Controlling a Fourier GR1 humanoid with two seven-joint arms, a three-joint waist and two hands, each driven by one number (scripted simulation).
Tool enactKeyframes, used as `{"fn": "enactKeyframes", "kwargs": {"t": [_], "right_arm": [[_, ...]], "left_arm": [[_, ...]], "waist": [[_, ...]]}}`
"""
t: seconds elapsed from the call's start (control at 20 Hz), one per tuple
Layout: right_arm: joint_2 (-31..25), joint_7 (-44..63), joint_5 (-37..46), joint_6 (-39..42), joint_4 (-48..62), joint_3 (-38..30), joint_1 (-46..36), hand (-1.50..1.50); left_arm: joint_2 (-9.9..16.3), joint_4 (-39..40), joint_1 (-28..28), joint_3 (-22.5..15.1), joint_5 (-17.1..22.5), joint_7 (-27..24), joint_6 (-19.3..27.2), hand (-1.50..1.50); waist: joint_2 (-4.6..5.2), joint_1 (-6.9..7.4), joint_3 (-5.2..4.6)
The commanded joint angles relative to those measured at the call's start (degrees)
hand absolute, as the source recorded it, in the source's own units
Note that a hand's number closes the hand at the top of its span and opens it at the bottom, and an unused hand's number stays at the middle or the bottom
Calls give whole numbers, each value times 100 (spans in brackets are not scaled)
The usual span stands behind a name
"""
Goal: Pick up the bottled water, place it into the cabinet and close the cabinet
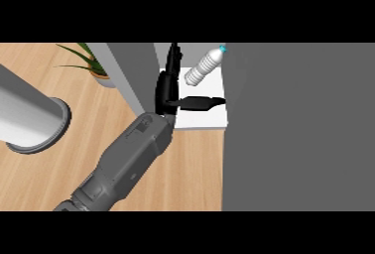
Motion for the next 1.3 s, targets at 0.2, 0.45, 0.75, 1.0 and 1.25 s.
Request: {"fn": "enactKeyframes", "kwargs": {"t": [0.2,0.45,0.75,1.0,1.25], "right_arm": [[316,431,72,-462,-1212,95,281,-150],[281,318,226,-216,-670,-98,26,-150],[305,605,314,-413,-1064,158,-22,150],[59,608,217,114,-1034,151,64,150],[307,488,375,721,-1054,281,449,150]], "left_arm": [[0,-1963,1670,-983,-1,109,428,-150],[135,-3235,2619,-1281,-232,135,605,-150],[391,-4281,3403,-1951,-451,450,571,150],[1057,-4915,4333,-2212,-499,237,218,150],[2122,-6070,4948,-2048,-503,409,67,150]], "waist": [[-41,181,-4],[-16,204,3],[3,202,-1],[0,197,-3],[-20,121,3]]}}
